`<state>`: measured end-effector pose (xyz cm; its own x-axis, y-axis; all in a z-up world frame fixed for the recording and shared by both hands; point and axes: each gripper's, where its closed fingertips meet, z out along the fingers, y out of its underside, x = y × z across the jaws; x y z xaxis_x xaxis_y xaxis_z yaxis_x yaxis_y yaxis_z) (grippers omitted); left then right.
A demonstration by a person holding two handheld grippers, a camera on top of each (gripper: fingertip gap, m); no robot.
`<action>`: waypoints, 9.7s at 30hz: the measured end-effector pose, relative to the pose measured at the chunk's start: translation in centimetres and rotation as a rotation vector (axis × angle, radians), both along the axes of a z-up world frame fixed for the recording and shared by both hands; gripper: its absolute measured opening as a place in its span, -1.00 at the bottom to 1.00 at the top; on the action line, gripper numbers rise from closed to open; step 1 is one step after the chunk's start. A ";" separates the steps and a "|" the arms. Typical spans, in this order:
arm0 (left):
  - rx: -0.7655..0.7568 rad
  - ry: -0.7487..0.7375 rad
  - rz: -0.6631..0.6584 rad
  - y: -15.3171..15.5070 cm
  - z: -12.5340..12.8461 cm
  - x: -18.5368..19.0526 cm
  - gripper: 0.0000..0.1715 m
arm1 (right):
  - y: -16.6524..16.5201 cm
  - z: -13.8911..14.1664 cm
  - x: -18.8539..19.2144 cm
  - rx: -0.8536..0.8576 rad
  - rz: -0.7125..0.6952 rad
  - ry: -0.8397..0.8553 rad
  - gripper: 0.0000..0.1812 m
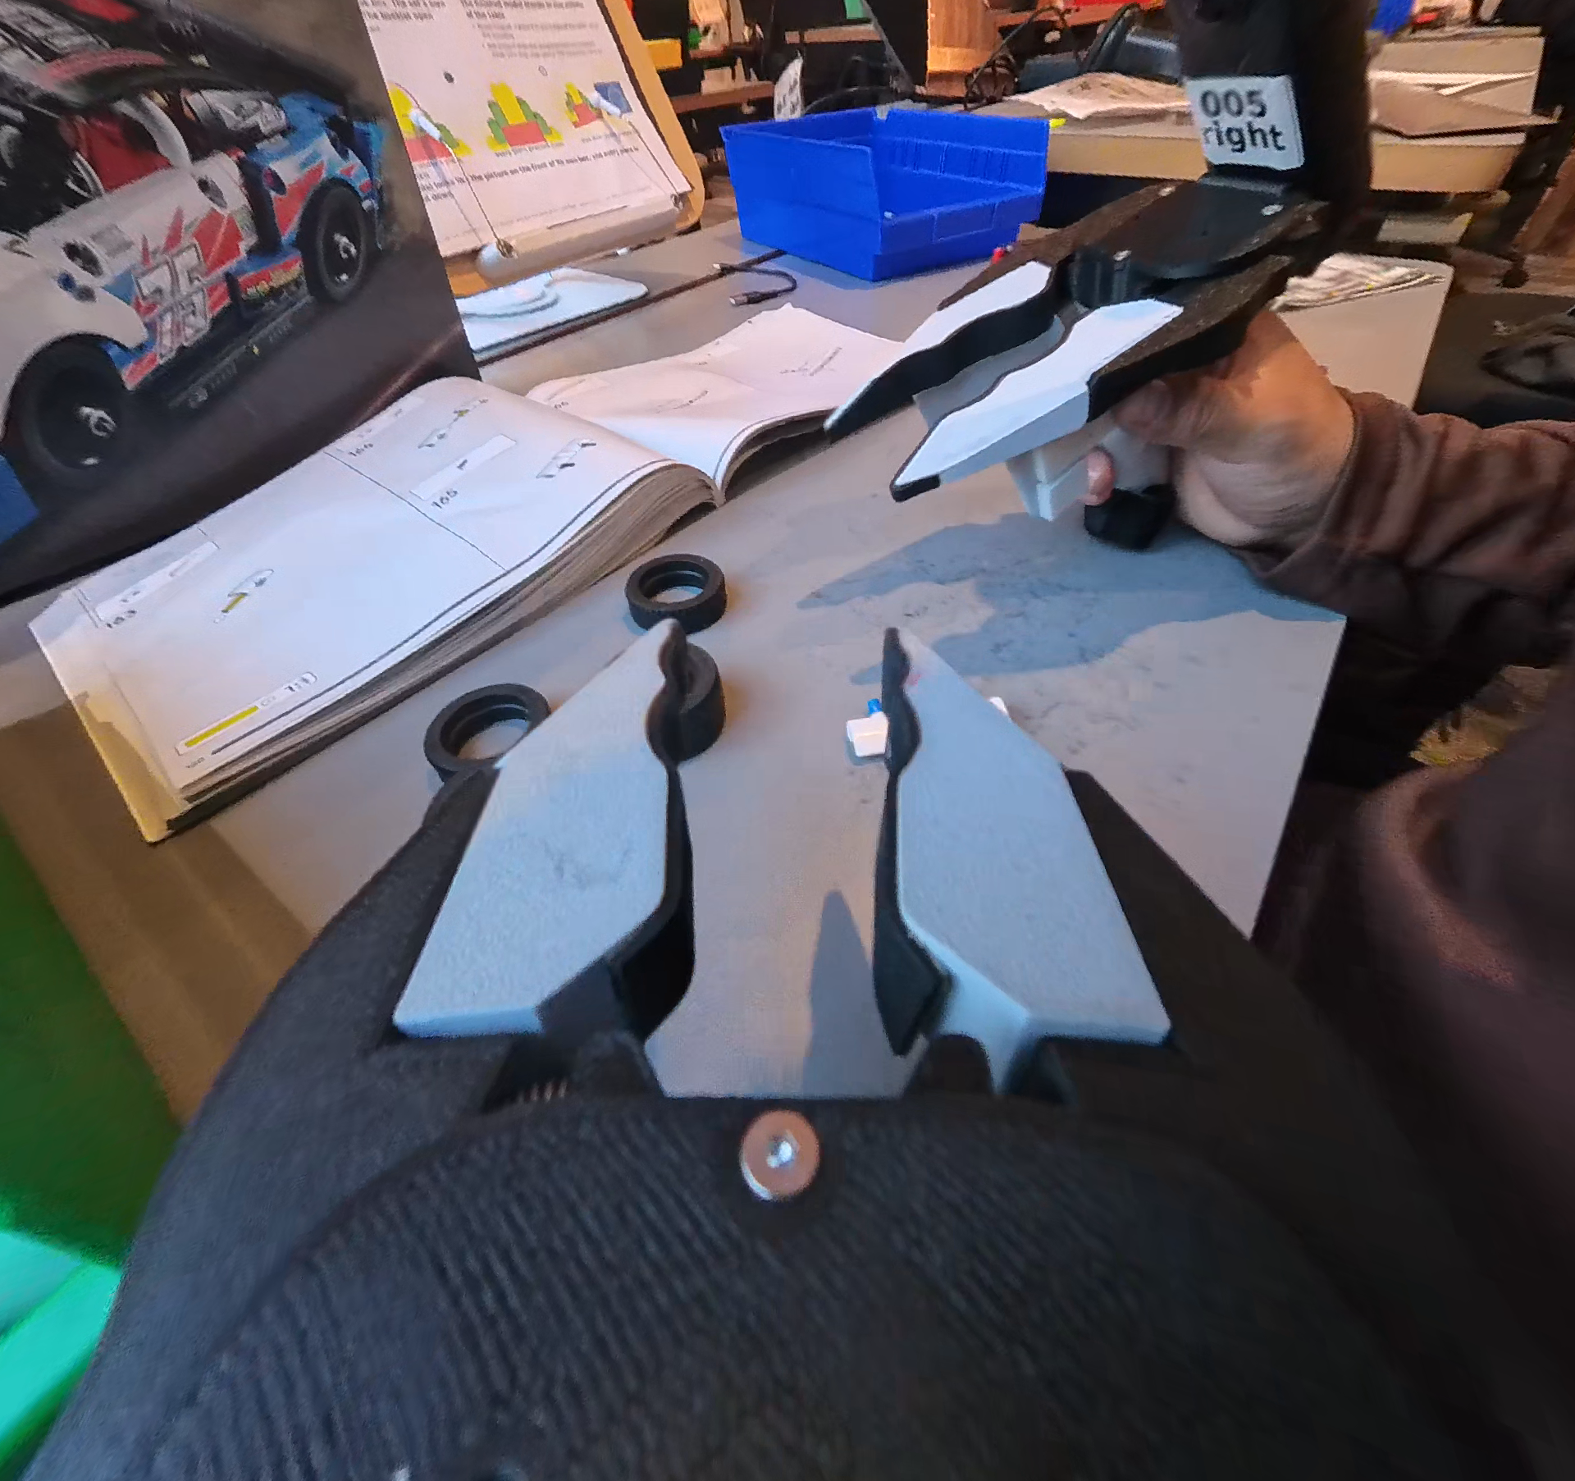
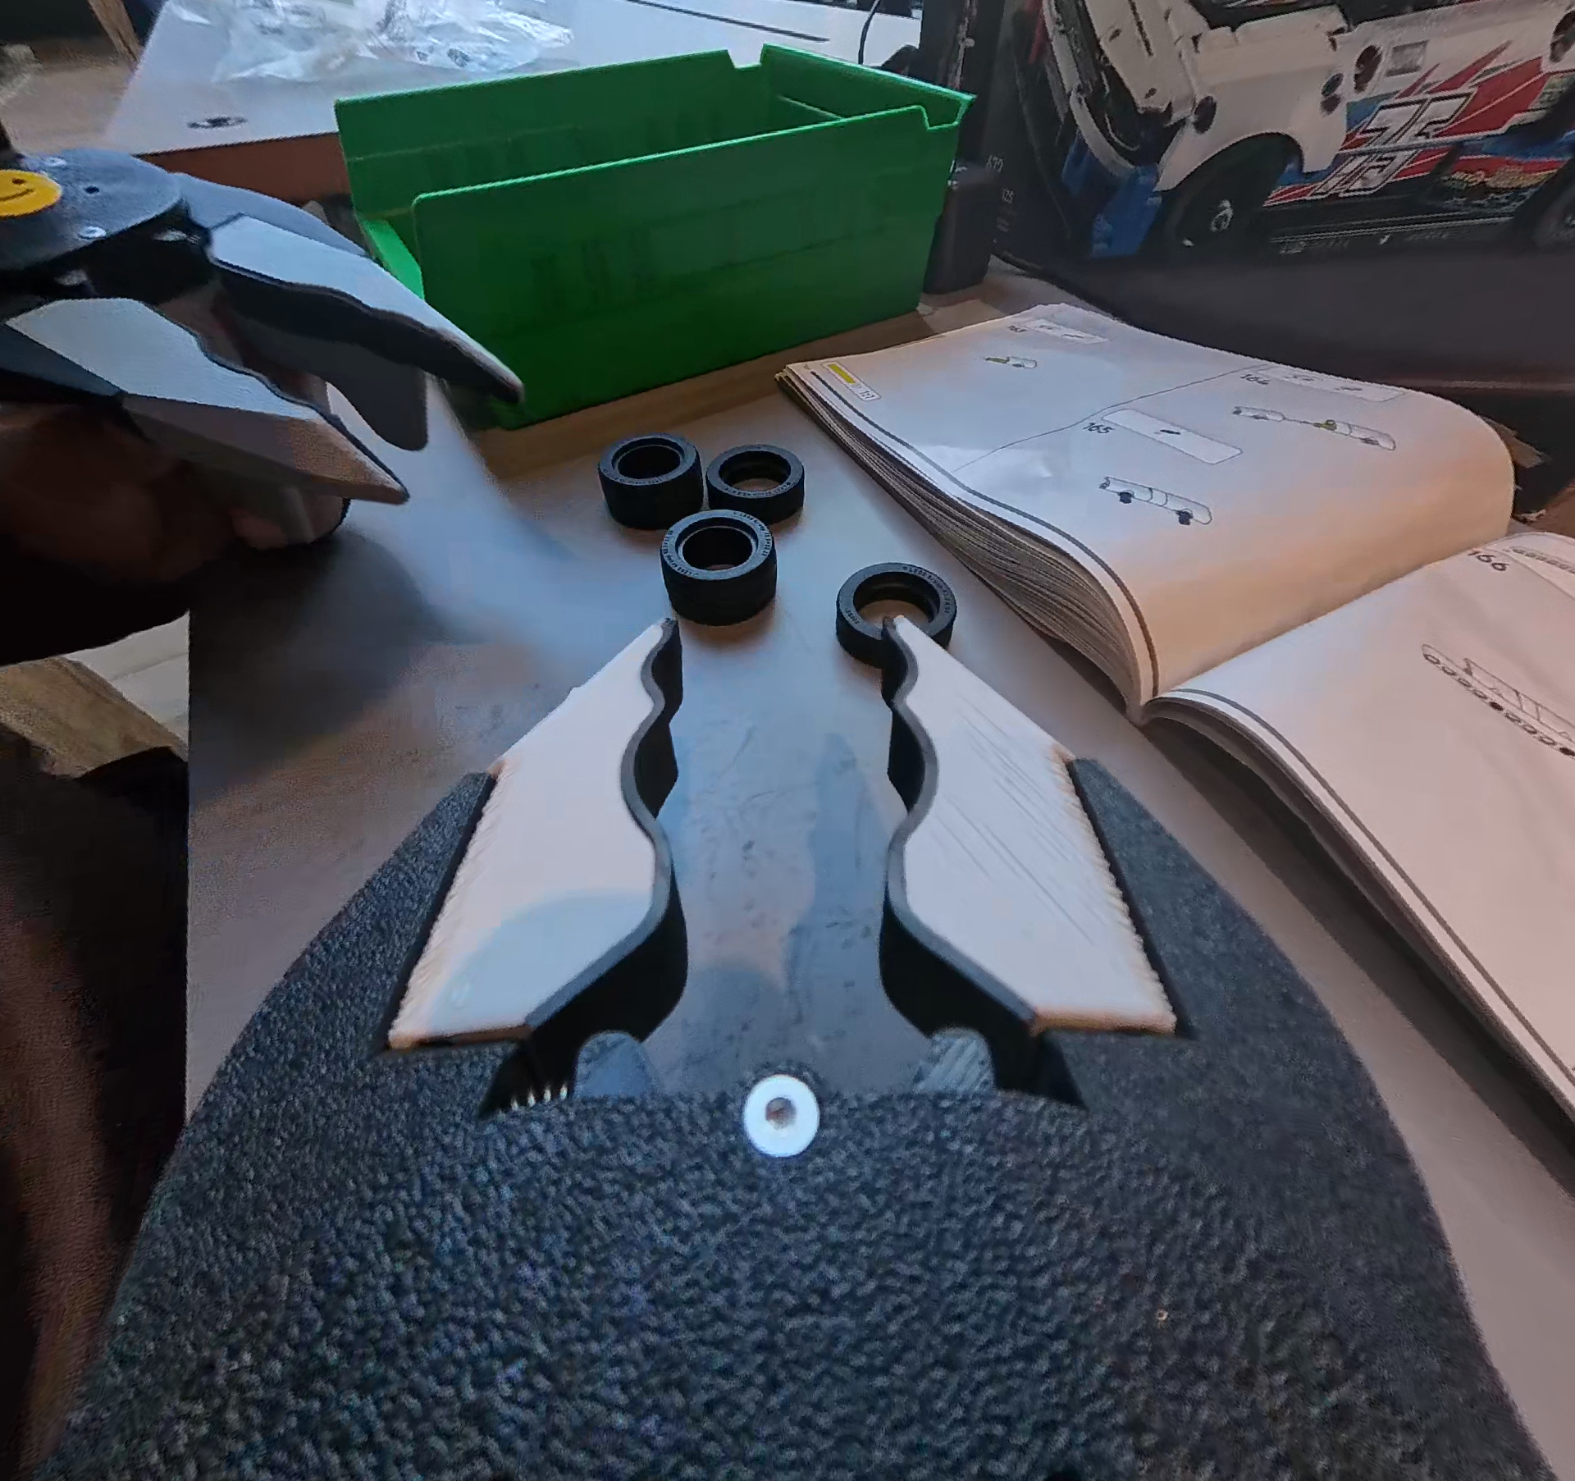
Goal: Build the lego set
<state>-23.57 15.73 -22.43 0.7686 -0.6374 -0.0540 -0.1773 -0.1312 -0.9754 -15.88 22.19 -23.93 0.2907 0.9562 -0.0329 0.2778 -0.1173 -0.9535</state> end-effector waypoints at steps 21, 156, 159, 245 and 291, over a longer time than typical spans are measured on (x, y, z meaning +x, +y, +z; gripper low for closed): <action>-0.703 0.301 0.379 11.9 -4.6 -22.2 -0.86 | 0.9 -0.8 0.2 0.080 -0.092 -0.083 -0.49; 0.076 0.249 0.049 -1.4 -1.6 -2.9 -0.63 | -1.4 -0.9 2.2 0.115 -0.076 -0.102 -0.48; 0.027 0.306 -0.042 -1.8 -2.8 -1.5 -0.63 | -1.6 -1.5 2.1 0.166 -0.075 -0.157 -0.48; -0.041 0.397 -0.104 -1.9 -4.6 -0.3 -0.68 | -1.0 -2.8 3.0 0.182 -0.088 -0.250 -0.55; -0.227 0.501 -0.320 0.4 -8.0 7.2 -0.79 | -3.7 -5.1 3.3 -0.139 0.039 -0.334 -0.76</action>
